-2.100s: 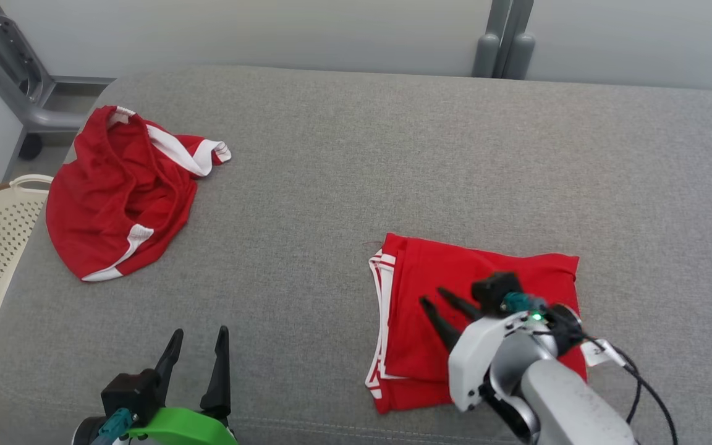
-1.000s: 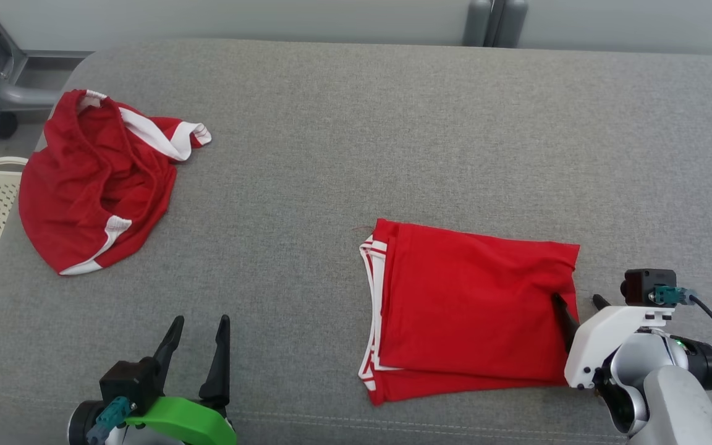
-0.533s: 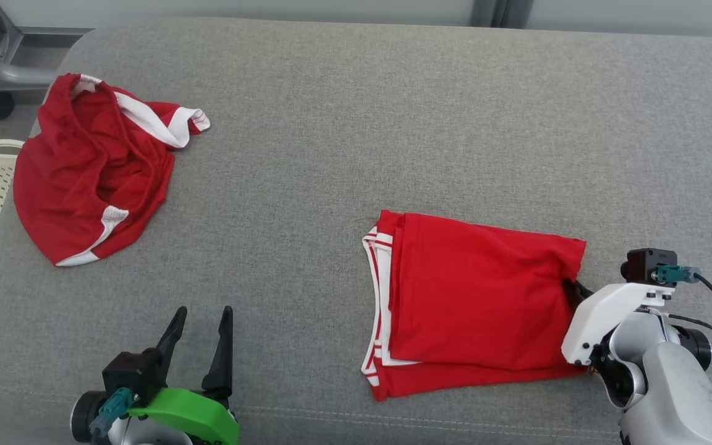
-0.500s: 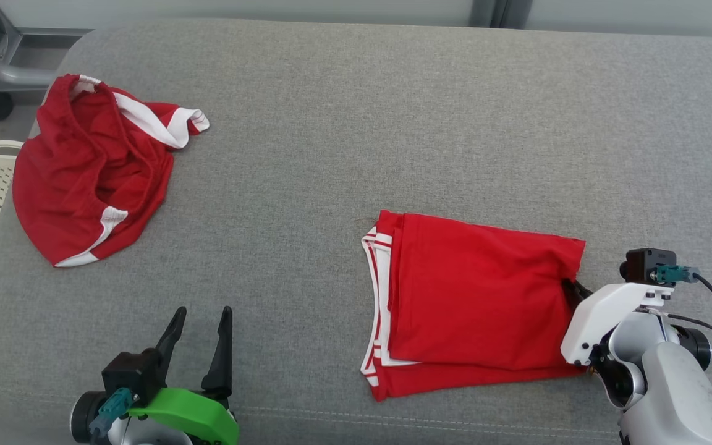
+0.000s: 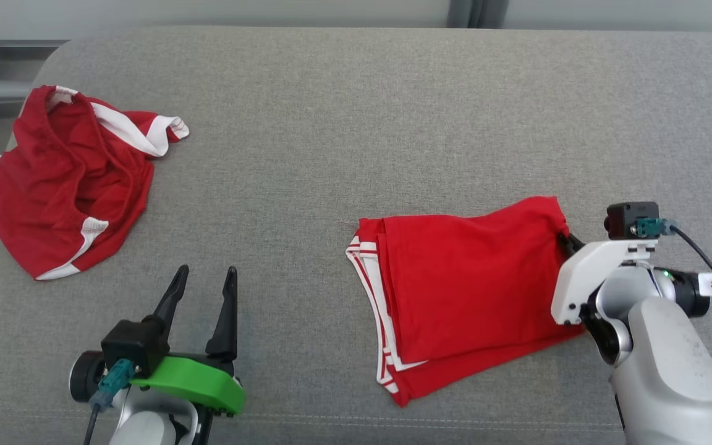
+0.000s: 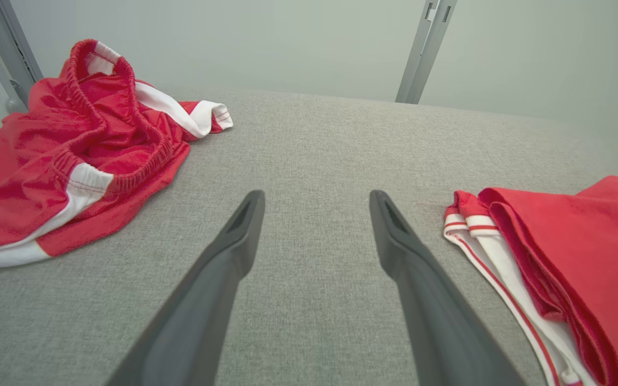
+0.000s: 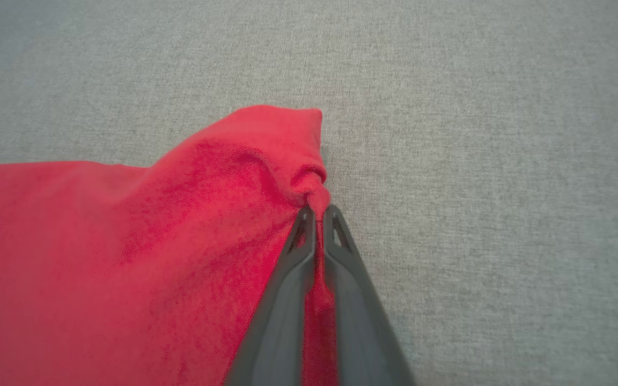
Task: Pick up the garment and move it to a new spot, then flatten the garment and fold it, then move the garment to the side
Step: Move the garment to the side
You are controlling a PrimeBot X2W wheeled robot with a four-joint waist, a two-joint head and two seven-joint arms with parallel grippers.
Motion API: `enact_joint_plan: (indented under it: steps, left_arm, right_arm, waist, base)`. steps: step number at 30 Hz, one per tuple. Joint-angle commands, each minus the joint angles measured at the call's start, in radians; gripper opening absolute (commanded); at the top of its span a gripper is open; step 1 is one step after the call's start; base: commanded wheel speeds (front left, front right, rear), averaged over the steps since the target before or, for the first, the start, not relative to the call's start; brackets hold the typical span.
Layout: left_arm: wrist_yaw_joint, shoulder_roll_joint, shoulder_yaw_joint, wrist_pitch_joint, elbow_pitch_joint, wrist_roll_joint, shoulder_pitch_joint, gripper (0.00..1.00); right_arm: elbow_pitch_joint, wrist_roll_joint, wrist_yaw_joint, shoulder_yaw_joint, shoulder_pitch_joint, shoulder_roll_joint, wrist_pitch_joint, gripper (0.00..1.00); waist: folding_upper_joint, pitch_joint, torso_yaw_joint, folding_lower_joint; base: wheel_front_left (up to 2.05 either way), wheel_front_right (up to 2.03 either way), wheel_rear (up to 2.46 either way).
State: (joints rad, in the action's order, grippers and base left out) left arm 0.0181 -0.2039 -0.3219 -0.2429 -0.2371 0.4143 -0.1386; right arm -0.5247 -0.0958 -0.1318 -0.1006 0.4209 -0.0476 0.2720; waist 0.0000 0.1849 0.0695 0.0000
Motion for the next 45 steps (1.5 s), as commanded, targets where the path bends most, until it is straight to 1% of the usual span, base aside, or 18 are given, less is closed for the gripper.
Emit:
enact_joint_plan:
  steps: [1, 5, 9, 10, 20, 23, 28, 33, 38, 45]
  left_arm:
    - [0.003, -0.007, 0.0, 0.004, 0.011, -0.009, -0.031, 1.0]
    - [-0.004, -0.006, -0.021, 0.022, 0.04, -0.025, -0.07, 1.0]
    - [-0.016, -0.003, -0.056, 0.038, 0.073, -0.047, -0.109, 1.0]
    - [-0.016, -0.003, -0.056, 0.038, 0.073, -0.047, -0.109, 1.0]
    - [-0.079, 0.043, -0.199, 0.093, 0.132, -0.113, -0.216, 1.0]
    - [-0.092, 0.052, -0.245, 0.115, 0.155, -0.134, -0.242, 1.0]
    - [-0.109, 0.057, -0.305, 0.147, 0.183, -0.157, -0.275, 1.0]
    - [-0.116, 0.043, -0.34, 0.174, 0.207, -0.171, -0.281, 1.0]
    - [-0.122, 0.035, -0.372, 0.201, 0.239, -0.173, -0.265, 1.0]
    - [-0.123, 0.024, -0.412, 0.232, 0.285, -0.176, -0.244, 1.0]
  right_arm:
    - [0.002, 0.027, 0.002, 0.001, 0.035, -0.005, 0.003, 0.0]
    - [-0.02, 0.077, 0.002, -0.003, 0.121, -0.007, -0.005, 0.0]
    - [-0.062, 0.123, 0.002, -0.012, 0.219, -0.032, -0.033, 0.0]
    - [-0.062, 0.123, 0.002, -0.012, 0.219, -0.032, -0.033, 0.0]
    - [-0.209, 0.169, 0.002, -0.028, 0.425, -0.145, -0.134, 0.0]
    - [-0.256, 0.172, 0.002, -0.019, 0.475, -0.172, -0.166, 0.0]
    - [-0.334, 0.176, 0.002, -0.02, 0.545, -0.223, -0.218, 0.0]
    - [-0.398, 0.191, 0.002, -0.04, 0.599, -0.282, -0.27, 0.0]
    - [-0.455, 0.211, 0.002, -0.079, 0.646, -0.338, -0.315, 0.0]
    - [-0.512, 0.277, 0.002, -0.126, 0.697, -0.383, -0.366, 0.0]
  waist:
    - [0.0, 0.016, -0.013, 0.0]
    - [0.0, 0.043, -0.043, 0.0]
    - [0.0, 0.081, -0.08, 0.0]
    - [0.0, 0.081, -0.08, 0.0]
    - [0.0, 0.201, -0.173, 0.0]
    - [0.0, 0.235, -0.207, 0.0]
    - [0.0, 0.273, -0.242, 0.0]
    - [0.0, 0.297, -0.265, 0.0]
    - [0.0, 0.321, -0.274, 0.0]
    - [0.0, 0.348, -0.264, 0.0]
  base:
    - [0.0, 0.0, 0.0]
    - [0.0, 0.0, 0.0]
    - [0.0, 0.0, 0.0]
    - [0.0, 0.0, 0.0]
    - [0.0, 0.0, 0.0]
    - [0.0, 0.0, 0.0]
    - [0.0, 0.0, 0.0]
    - [0.0, 0.0, 0.0]
    - [0.0, 0.0, 0.0]
    - [0.0, 0.0, 0.0]
